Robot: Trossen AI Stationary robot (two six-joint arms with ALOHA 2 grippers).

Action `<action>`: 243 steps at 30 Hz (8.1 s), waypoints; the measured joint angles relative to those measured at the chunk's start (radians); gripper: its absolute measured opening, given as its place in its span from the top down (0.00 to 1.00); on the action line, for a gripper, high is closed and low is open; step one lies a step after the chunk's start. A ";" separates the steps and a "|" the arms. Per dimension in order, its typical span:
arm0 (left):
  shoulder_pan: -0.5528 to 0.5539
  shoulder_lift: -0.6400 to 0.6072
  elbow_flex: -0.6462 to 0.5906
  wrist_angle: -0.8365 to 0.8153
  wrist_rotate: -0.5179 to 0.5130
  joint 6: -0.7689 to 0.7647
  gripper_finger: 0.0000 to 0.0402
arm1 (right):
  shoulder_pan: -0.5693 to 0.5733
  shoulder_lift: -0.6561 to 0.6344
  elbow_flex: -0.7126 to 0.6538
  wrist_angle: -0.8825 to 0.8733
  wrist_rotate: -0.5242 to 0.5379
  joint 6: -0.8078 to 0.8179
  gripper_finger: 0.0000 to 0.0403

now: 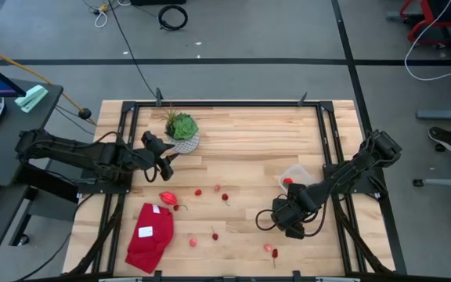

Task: Pick and placing Produce into tupperware
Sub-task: Put the purple onion into the transparent bin, then put the bottom right red cherry into the transparent bin

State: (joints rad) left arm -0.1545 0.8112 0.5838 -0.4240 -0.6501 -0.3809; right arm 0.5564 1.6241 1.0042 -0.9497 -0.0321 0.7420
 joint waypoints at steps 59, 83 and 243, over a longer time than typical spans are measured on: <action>0.000 0.000 0.000 0.000 0.000 0.010 0.57 | -0.007 0.001 -0.046 0.141 -0.027 0.093 0.38; 0.000 0.000 0.000 0.001 0.000 0.010 0.57 | -0.141 0.000 0.099 -0.500 0.197 0.023 0.36; 0.000 0.000 0.000 -0.039 0.000 0.000 0.57 | 0.137 0.284 0.272 0.215 -0.171 0.577 0.53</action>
State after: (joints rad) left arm -0.1543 0.8116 0.5838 -0.4625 -0.6502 -0.3813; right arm 0.6932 1.9079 1.2758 -0.7345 -0.2033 1.3189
